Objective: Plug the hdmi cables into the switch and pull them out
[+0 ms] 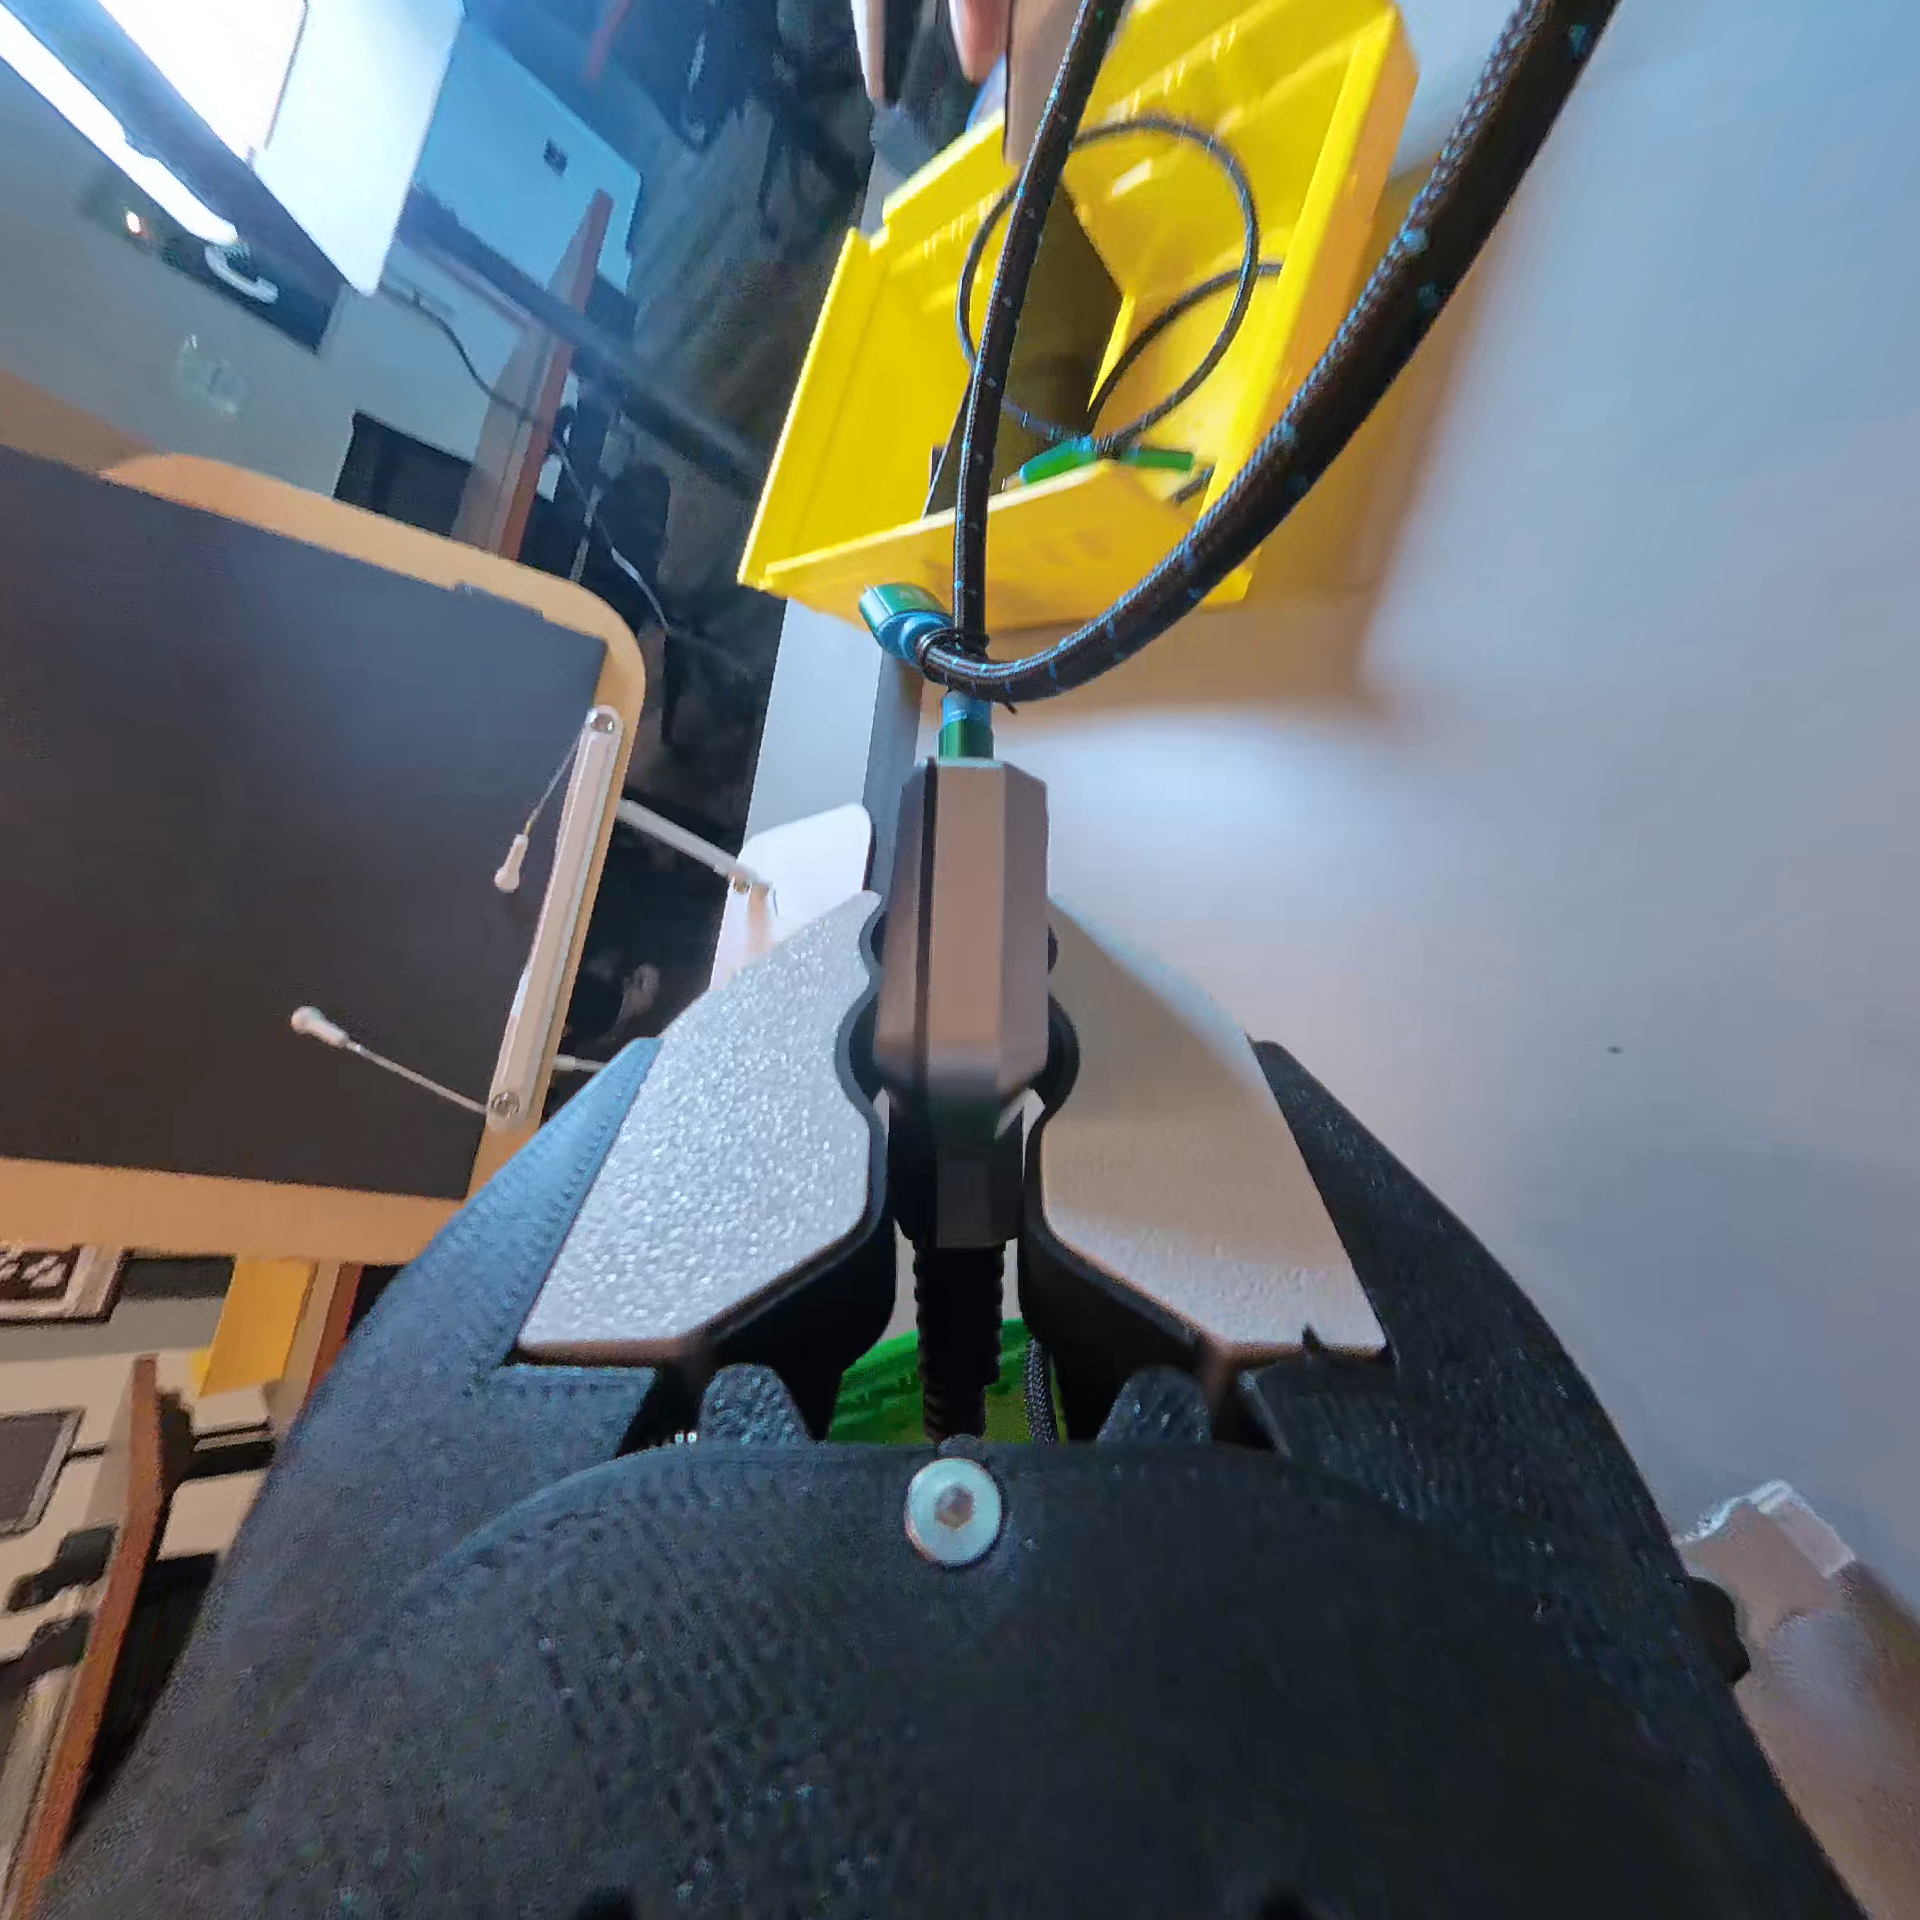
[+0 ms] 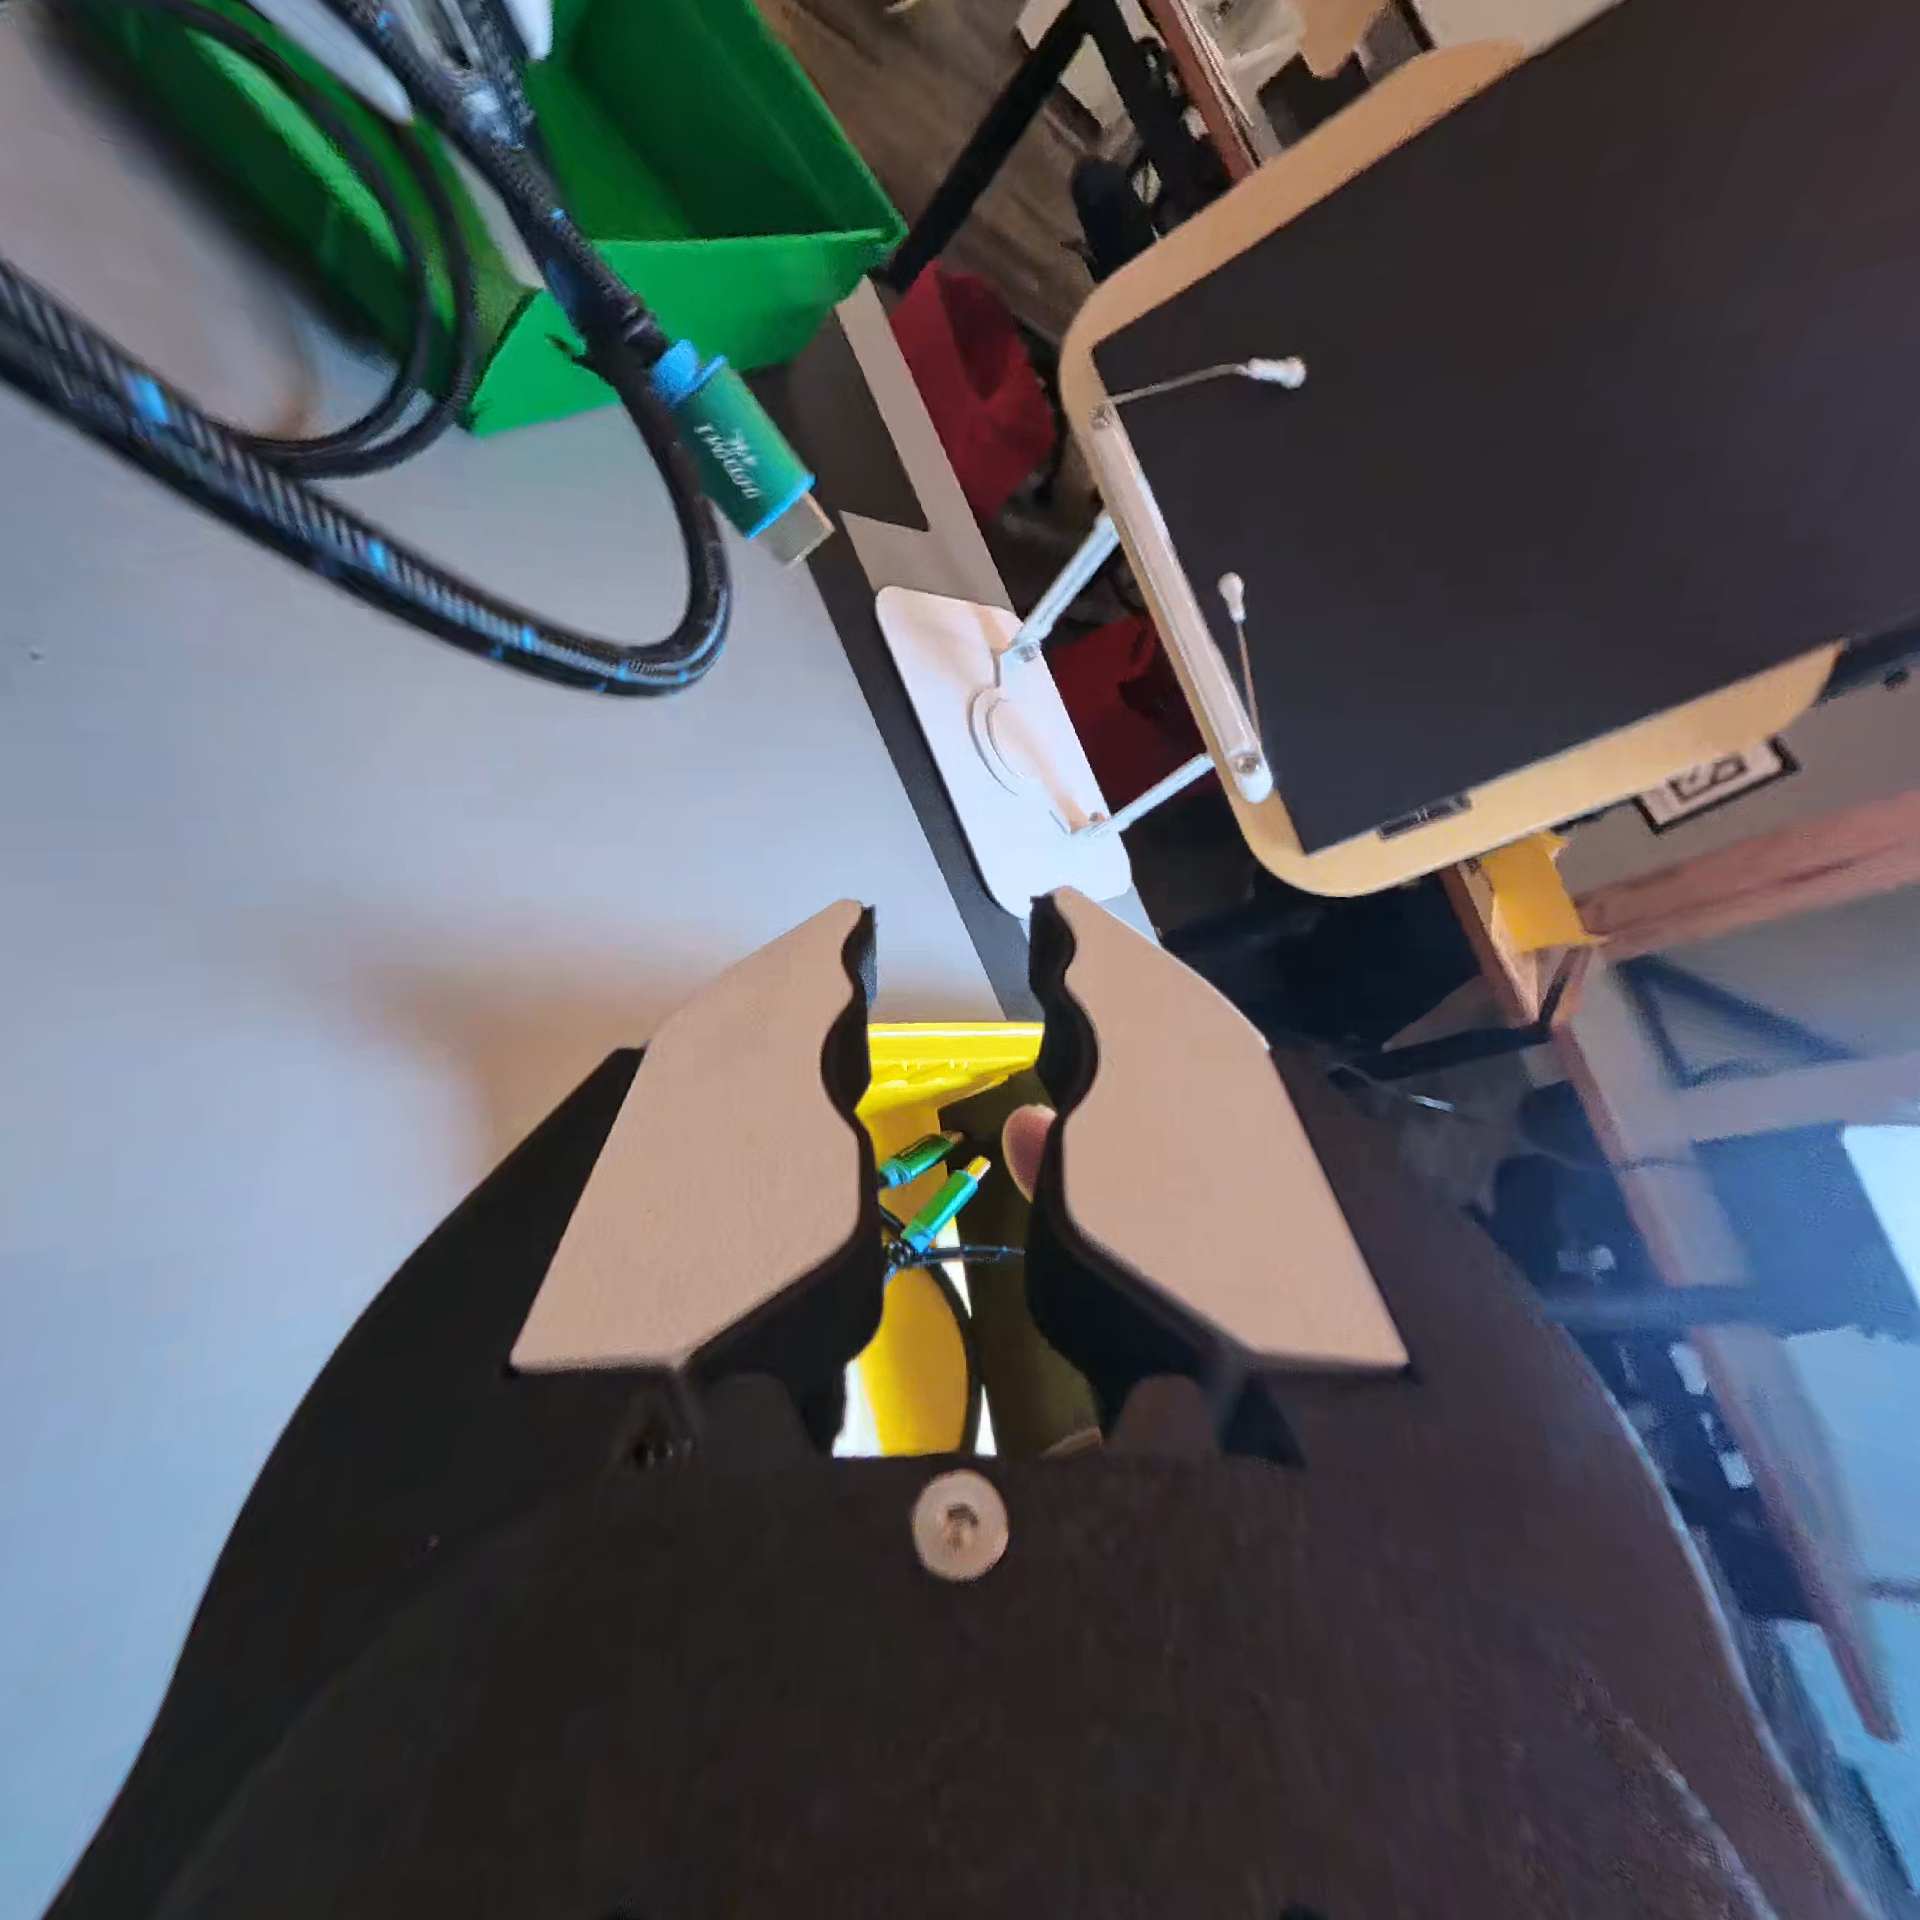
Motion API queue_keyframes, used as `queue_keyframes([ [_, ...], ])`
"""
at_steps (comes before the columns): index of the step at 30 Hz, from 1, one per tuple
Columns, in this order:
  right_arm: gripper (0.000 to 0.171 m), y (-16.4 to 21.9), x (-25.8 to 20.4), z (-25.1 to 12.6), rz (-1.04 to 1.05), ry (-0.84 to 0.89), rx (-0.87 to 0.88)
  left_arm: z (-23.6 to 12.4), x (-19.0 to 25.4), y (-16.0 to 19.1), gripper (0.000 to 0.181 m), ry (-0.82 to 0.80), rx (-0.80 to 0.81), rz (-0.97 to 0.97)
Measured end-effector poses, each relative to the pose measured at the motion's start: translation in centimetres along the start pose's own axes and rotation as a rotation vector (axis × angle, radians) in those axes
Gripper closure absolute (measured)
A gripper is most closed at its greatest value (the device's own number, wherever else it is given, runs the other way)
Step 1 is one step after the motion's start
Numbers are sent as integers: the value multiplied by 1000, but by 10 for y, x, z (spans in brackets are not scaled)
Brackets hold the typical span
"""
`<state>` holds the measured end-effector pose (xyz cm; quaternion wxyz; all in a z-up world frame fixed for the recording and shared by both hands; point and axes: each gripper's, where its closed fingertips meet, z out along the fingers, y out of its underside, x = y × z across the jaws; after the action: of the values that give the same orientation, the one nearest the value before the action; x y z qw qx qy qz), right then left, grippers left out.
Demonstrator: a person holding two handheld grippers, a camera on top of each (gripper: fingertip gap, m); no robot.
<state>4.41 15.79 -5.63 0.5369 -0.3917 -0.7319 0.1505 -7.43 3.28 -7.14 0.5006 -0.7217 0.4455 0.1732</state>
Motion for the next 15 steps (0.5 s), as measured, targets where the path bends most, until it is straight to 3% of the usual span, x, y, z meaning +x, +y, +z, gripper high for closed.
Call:
queue_keyframes([
  [7,134,-47,-43,5,-77,-128,130,-13,5,-31,158,12,141,19],
  [10,128,-68,-53,14,-4,-157,253,-17,11,-51,159,34,228,16],
  [15,126,-91,-46,8,83,-133,442,-21,18,-60,159,46,237,48],
])
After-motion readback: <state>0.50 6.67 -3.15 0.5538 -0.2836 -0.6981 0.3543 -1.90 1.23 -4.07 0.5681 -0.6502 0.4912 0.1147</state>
